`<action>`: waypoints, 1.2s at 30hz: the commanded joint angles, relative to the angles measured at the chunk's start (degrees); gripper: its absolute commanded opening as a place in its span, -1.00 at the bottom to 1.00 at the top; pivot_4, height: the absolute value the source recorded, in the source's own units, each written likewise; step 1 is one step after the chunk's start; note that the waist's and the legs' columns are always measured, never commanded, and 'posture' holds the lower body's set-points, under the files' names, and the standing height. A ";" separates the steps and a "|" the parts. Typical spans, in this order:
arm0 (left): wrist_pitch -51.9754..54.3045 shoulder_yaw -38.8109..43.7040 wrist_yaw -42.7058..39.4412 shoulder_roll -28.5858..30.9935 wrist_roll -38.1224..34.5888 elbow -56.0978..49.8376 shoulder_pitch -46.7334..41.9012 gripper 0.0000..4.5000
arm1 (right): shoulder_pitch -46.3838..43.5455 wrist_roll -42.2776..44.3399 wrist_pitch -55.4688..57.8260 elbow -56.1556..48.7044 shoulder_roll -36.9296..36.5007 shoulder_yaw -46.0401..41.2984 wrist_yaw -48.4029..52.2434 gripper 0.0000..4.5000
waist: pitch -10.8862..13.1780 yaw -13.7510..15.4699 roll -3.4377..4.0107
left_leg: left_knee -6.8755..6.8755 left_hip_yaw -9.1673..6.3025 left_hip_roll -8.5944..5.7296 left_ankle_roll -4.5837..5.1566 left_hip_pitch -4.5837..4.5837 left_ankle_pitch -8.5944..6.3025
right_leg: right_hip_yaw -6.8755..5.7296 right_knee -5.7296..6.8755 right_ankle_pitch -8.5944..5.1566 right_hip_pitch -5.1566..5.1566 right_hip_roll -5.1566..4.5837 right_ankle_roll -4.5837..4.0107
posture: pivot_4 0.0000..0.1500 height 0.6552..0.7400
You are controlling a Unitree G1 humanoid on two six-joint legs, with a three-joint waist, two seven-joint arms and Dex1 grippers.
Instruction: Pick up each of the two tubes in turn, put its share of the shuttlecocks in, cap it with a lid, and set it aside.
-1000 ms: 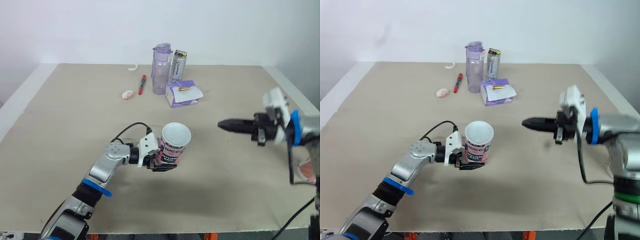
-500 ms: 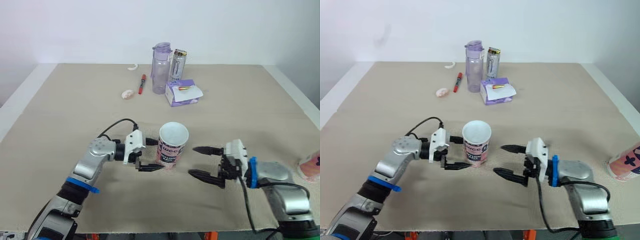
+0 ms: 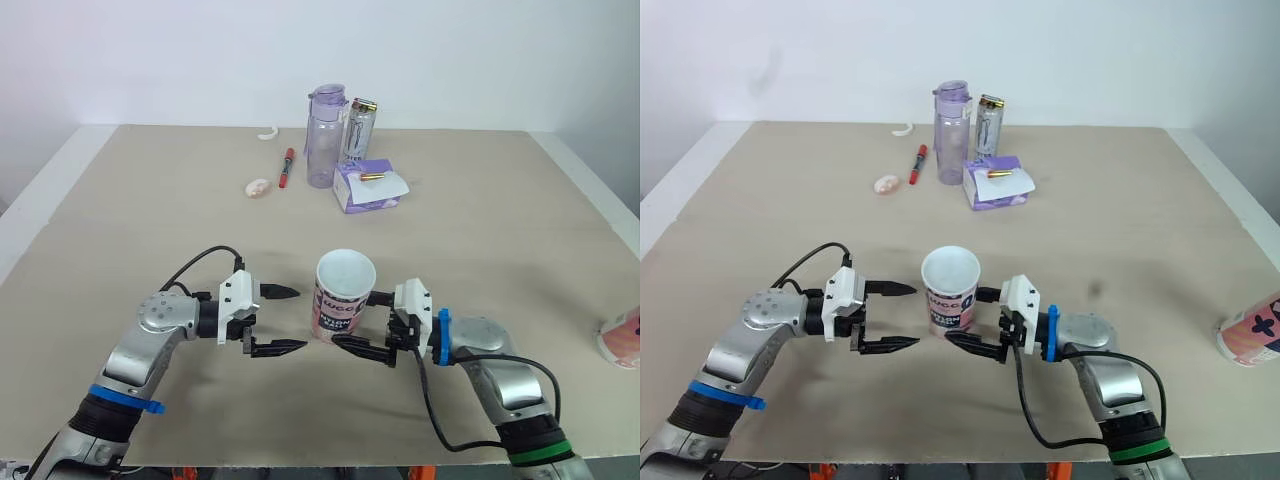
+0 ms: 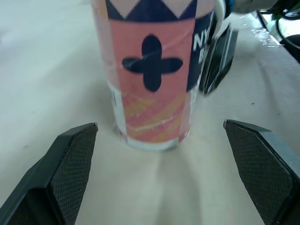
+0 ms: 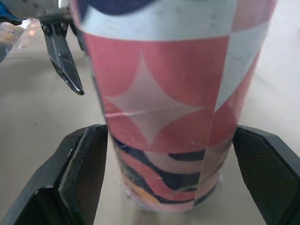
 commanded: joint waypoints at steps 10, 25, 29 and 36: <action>0.34 1.97 2.22 2.73 -0.77 -6.03 3.76 1.00 | -5.22 -2.39 -5.92 6.91 5.11 4.52 -0.49 0.97 | 0.00 -0.02 0.00 | 0.05 0.00 0.02 0.00 0.01 0.00 | -0.02 0.01 0.01 0.02 0.01 -0.01 | 1.00 1.00; 0.98 0.15 3.58 2.03 -0.11 -6.37 3.23 1.00 | -10.73 -2.83 -8.71 11.89 8.93 5.55 -0.73 0.97 | 0.00 -0.06 0.00 | 0.09 0.02 0.04 -0.01 0.02 0.00 | -0.04 0.03 0.21 0.02 0.02 -0.31 | 1.00 1.00; 0.77 0.01 3.45 1.97 -0.03 -5.81 2.94 1.00 | -10.93 -3.16 -9.04 12.18 8.43 5.83 -0.15 0.97 | 0.00 -0.06 0.00 | 0.09 0.02 0.05 -0.01 0.02 0.00 | -0.04 0.04 0.23 0.02 0.02 -0.35 | 1.00 1.00; 0.57 1.47 3.00 2.97 -0.20 -4.80 2.32 1.00 | -10.47 -3.65 -9.68 13.23 7.41 6.06 0.95 0.74 | 0.00 -0.07 0.00 | 0.15 0.02 0.05 -0.01 0.02 0.01 | -0.05 0.05 0.27 0.04 0.02 -0.40 | 1.00 1.00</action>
